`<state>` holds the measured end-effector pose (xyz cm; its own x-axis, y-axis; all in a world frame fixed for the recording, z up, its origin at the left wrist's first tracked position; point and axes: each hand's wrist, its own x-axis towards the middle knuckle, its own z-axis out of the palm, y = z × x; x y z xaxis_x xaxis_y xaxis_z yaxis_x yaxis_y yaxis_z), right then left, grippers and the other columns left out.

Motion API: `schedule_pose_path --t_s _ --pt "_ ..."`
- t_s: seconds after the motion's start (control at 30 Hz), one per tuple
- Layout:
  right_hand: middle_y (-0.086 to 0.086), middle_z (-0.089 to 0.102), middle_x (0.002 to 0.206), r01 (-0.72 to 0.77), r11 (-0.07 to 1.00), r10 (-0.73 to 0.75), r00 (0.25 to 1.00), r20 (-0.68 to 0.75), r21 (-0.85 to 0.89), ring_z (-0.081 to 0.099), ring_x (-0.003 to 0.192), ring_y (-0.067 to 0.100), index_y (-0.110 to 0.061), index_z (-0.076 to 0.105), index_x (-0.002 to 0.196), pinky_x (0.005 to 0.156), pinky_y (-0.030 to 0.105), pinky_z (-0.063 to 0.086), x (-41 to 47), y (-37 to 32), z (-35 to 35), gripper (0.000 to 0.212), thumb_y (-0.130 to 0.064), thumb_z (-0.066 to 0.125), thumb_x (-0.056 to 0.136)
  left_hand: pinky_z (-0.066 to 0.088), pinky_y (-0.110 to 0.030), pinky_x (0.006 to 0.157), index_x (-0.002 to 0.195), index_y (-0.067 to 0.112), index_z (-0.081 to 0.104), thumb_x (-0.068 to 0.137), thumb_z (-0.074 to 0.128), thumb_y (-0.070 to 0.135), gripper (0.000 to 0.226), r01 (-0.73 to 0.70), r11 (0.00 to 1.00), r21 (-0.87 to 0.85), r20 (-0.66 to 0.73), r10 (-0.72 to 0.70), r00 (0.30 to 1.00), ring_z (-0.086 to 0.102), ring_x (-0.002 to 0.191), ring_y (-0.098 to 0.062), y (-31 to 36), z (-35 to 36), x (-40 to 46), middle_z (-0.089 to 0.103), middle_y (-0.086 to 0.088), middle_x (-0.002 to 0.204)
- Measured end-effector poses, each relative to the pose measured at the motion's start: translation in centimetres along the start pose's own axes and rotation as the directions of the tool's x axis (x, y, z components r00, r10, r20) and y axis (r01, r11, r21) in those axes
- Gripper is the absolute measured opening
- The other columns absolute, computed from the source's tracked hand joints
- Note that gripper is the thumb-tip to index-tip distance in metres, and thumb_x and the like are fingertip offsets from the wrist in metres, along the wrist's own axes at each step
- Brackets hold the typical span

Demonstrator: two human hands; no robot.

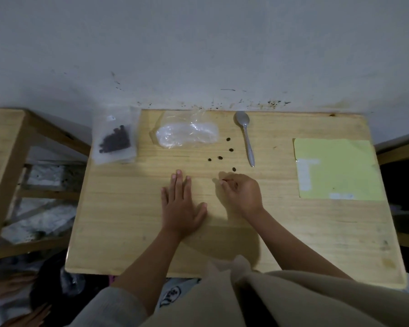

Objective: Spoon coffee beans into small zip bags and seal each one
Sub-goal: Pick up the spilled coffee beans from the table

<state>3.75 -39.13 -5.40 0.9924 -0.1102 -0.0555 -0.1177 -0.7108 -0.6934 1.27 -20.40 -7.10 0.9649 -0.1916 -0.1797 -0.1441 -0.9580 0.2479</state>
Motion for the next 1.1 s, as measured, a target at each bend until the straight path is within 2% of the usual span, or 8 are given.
schedule_pose_path --t_s 0.07,0.2,0.37,0.5,0.63,0.8,0.97,1.1 --pt "0.012 0.072 0.083 0.038 0.999 -0.037 0.998 0.042 -0.026 0.066 0.077 0.029 -0.009 0.075 0.088 0.069 0.030 0.048 0.5 0.1 0.1 0.012 -0.018 0.071 0.080 0.025 -0.059 0.106 0.143 0.004 0.033 0.079 0.041 0.059 0.084 0.006 1.000 -0.001 -0.004 -0.006 1.000 0.017 0.144 -0.032 0.1 -0.1 -0.1 0.020 -0.017 0.156" --pt "0.011 0.070 0.085 0.049 0.996 -0.043 0.996 0.080 -0.074 0.065 0.078 0.029 -0.012 0.075 0.090 0.065 0.027 0.042 0.6 0.4 0.6 0.014 -0.018 0.065 0.084 0.024 -0.059 0.107 0.143 0.005 0.032 0.080 0.040 0.060 0.085 0.009 1.000 0.007 0.002 -0.009 1.000 0.016 0.144 -0.032 0.0 0.0 -0.1 0.019 -0.017 0.156" --pt "0.014 0.065 0.078 0.040 0.995 -0.041 0.999 -0.004 -0.089 0.061 0.064 0.032 -0.002 0.064 0.087 0.053 0.027 0.038 0.1 0.0 0.8 0.023 -0.019 0.049 0.088 0.023 -0.059 0.107 0.144 0.005 0.032 0.079 0.040 0.061 0.085 0.018 1.000 -0.015 -0.001 -0.018 1.000 0.016 0.145 -0.031 0.1 -0.1 -0.1 0.019 -0.016 0.156" --pt "0.004 0.045 0.054 0.061 0.998 -0.062 0.996 -0.067 -0.020 0.042 0.043 0.019 -0.002 0.053 0.077 0.041 0.028 0.032 -0.5 -0.6 0.4 0.036 -0.027 0.031 0.091 0.022 -0.059 0.108 0.144 0.006 0.031 0.080 0.040 0.061 0.085 0.011 1.000 -0.018 -0.002 -0.011 1.000 0.014 0.145 -0.031 0.0 -0.1 -0.2 0.017 -0.016 0.156" --pt "0.006 0.048 0.063 0.014 0.998 -0.015 1.000 0.008 0.068 0.045 0.053 0.019 0.001 0.052 0.083 0.052 0.029 0.032 -0.3 -0.8 0.5 0.024 -0.013 0.038 0.097 0.023 -0.059 0.107 0.144 0.005 0.032 0.079 0.041 0.061 0.086 0.011 1.000 -0.021 0.003 -0.011 1.000 0.016 0.145 -0.031 0.0 0.0 -0.1 0.018 -0.016 0.156" --pt "0.005 0.057 0.078 -0.082 0.968 0.069 0.996 0.063 0.238 0.052 0.071 0.014 0.002 0.060 0.098 0.062 0.008 0.036 0.5 -1.2 0.8 0.018 0.000 0.043 0.093 0.022 -0.058 0.108 0.144 0.005 0.033 0.078 0.041 0.061 0.086 0.009 0.999 -0.034 -0.002 -0.009 1.000 0.016 0.145 -0.031 -0.1 0.0 -0.1 0.018 -0.016 0.156" --pt "0.004 0.067 0.086 -0.190 0.937 0.190 0.981 0.030 0.293 0.052 0.060 -0.003 -0.002 0.067 0.096 0.056 0.004 0.037 2.1 -2.4 1.4 0.020 -0.003 0.047 0.092 0.018 -0.057 0.110 0.145 0.006 0.030 0.079 0.040 0.061 0.087 0.008 0.999 -0.037 0.007 -0.008 1.000 0.013 0.145 -0.031 -0.1 0.0 0.0 0.016 -0.016 0.157" --pt "0.008 0.072 0.087 -0.193 0.951 0.208 0.977 -0.038 0.243 0.053 0.059 0.003 -0.007 0.071 0.106 0.060 0.011 0.045 3.7 -3.5 1.6 0.022 -0.010 0.055 0.091 0.017 -0.057 0.110 0.145 0.006 0.030 0.079 0.041 0.063 0.087 0.006 0.999 -0.050 0.001 -0.006 1.000 0.012 0.146 -0.030 -0.3 0.1 -0.1 0.016 -0.015 0.157"
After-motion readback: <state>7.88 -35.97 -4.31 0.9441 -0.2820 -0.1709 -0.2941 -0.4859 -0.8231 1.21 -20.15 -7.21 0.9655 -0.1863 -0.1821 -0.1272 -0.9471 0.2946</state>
